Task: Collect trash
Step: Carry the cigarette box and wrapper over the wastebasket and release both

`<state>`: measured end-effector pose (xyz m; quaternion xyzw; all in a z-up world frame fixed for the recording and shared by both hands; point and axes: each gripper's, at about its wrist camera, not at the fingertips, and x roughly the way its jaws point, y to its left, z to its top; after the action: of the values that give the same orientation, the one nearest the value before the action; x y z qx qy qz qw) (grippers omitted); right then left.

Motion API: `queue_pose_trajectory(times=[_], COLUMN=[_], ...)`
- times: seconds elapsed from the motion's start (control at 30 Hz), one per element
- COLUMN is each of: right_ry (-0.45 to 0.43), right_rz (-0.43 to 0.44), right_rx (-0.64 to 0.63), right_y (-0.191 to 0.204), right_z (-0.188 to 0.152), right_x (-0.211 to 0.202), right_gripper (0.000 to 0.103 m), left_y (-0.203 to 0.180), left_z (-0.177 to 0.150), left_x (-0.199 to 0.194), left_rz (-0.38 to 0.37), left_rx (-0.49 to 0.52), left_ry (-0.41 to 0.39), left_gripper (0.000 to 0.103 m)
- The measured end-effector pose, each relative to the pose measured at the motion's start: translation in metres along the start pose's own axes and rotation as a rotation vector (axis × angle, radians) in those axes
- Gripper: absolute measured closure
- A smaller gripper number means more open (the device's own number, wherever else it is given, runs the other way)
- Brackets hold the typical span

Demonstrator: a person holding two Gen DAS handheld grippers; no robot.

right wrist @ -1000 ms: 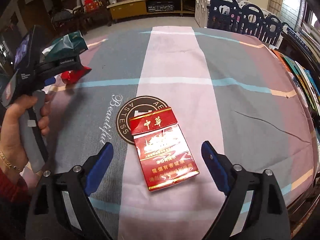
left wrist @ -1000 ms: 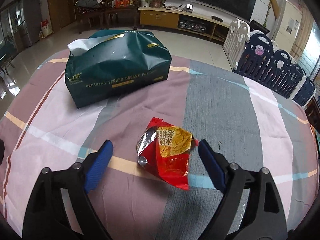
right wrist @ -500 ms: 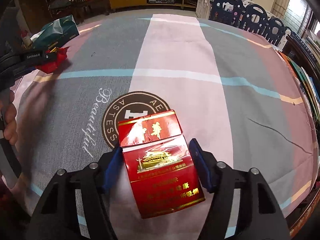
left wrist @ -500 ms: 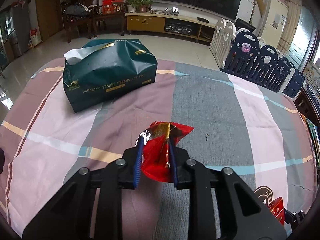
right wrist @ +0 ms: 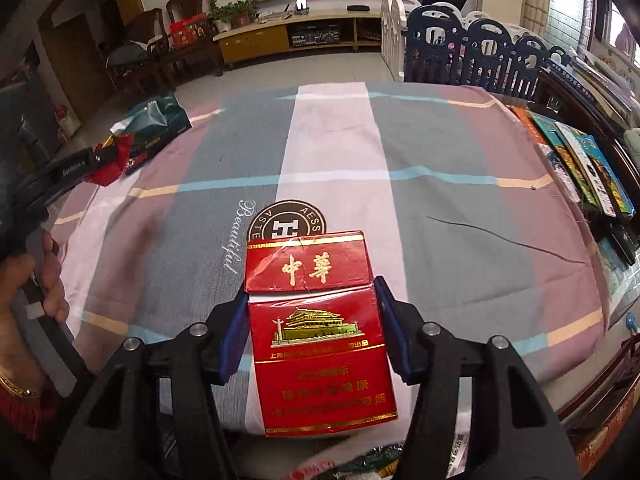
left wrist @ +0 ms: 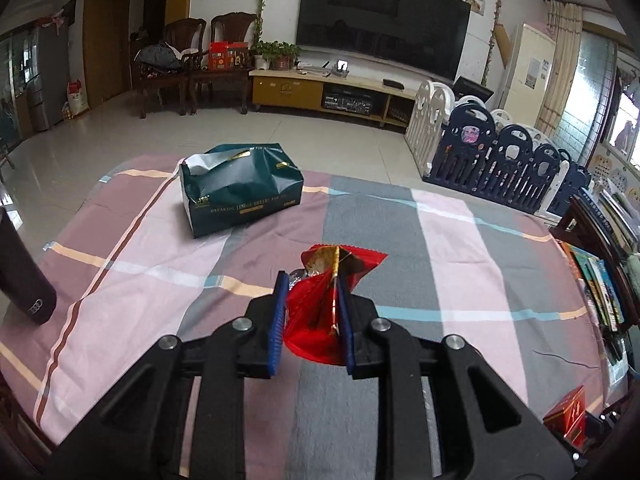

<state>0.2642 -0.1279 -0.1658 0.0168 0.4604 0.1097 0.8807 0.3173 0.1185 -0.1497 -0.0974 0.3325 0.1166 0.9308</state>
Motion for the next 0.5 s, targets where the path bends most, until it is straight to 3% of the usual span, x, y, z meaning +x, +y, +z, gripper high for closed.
queue_pose_trajectory(times=[0.13,0.33,0.5], right_ry=[-0.067,-0.119,-0.161], right_rz=[-0.002,-0.054,-0.075], right_rx=[0.024,0.033,0.064], right_y=[-0.019,-0.041,-0.057], right_z=[-0.018,-0.055,-0.078], right_x=[-0.065,-0.143,-0.198], right_gripper=[0.045,0.045,0.045], left_y=[-0.007,-0.037,-0.067], left_z=[-0.014,-0.026,-0.045], left_x=[-0.07,-0.178,-0.256], left_rz=[-0.045,-0.063,-0.184], left_rx=[-0.026,0.069,0.141], left_ry=[-0.03,-0.133,-0.152], left_gripper=[0.079,0.079,0.079])
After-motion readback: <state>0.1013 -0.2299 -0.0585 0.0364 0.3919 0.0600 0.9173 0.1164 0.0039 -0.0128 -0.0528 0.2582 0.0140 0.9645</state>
